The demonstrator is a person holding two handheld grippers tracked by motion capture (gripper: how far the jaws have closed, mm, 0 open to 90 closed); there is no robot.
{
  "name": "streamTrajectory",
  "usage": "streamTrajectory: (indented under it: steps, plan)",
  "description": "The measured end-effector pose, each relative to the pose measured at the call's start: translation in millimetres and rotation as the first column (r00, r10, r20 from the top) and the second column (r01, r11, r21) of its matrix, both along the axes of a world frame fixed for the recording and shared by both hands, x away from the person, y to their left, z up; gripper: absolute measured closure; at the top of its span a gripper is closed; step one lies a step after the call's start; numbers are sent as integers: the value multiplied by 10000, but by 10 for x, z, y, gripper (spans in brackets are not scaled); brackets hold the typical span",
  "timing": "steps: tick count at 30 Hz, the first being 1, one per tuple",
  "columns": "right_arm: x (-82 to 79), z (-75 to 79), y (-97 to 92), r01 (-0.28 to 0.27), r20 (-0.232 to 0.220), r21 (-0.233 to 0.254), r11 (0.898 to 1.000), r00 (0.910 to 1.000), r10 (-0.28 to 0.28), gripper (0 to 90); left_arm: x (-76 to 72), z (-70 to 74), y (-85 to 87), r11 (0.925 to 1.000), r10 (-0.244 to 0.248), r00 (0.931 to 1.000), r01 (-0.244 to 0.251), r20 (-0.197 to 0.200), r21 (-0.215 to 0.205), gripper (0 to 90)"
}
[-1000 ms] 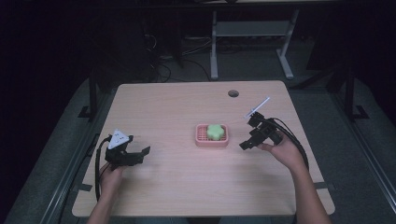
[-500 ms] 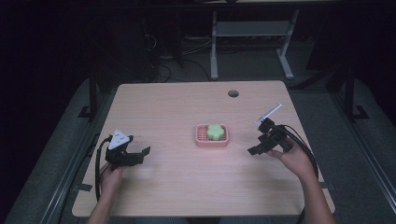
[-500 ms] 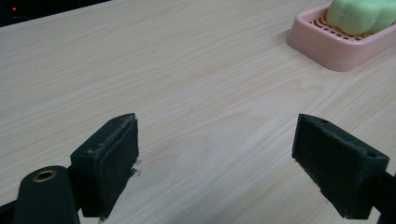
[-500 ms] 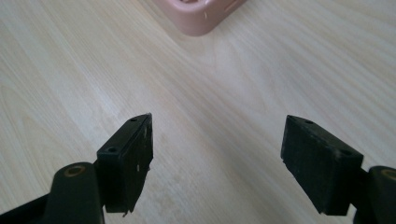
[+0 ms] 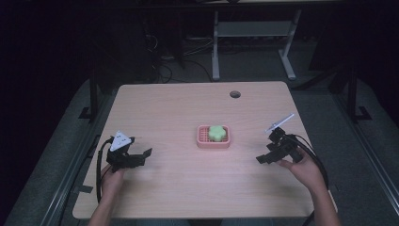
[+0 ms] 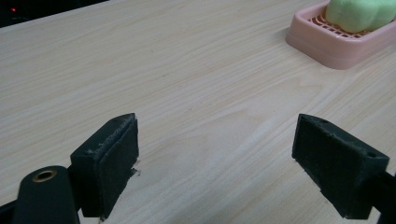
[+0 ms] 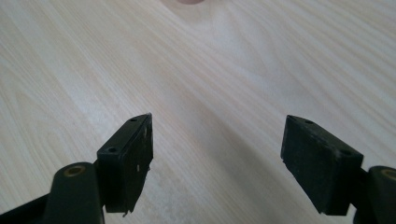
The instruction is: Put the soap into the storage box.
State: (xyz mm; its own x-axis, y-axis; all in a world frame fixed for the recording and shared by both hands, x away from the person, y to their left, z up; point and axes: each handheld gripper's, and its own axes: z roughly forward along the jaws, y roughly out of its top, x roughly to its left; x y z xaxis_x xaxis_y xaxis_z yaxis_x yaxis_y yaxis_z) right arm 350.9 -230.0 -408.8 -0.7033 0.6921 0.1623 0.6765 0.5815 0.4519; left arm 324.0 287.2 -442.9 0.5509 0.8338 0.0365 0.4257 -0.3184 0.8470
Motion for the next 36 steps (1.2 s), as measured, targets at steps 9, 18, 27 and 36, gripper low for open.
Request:
streamTrajectory:
  steps: [9, 18, 27, 36]
  plan:
    - [-126, -81, -97, 154, 26, 164, 9997, 9999, -155, 247, -6, -1, -13, 10000, -39, 10000, 39, 47, 61, 144]
    - [-282, -156, -195, 321, 135, 307, 9990, 9994, -325, 247, -11, -4, -24, 9998, -97, 9999, 96, 42, 165, 144]
    - [-469, -240, -308, 488, 303, 483, 9976, 9983, -503, 247, -15, -6, -45, 9994, -189, 9998, 187, 69, 298, 144]
    - [-706, -284, -395, 723, 688, 803, 9941, 9946, -779, 246, -25, -9, -74, 9991, -250, 9996, 246, 126, 347, 144]
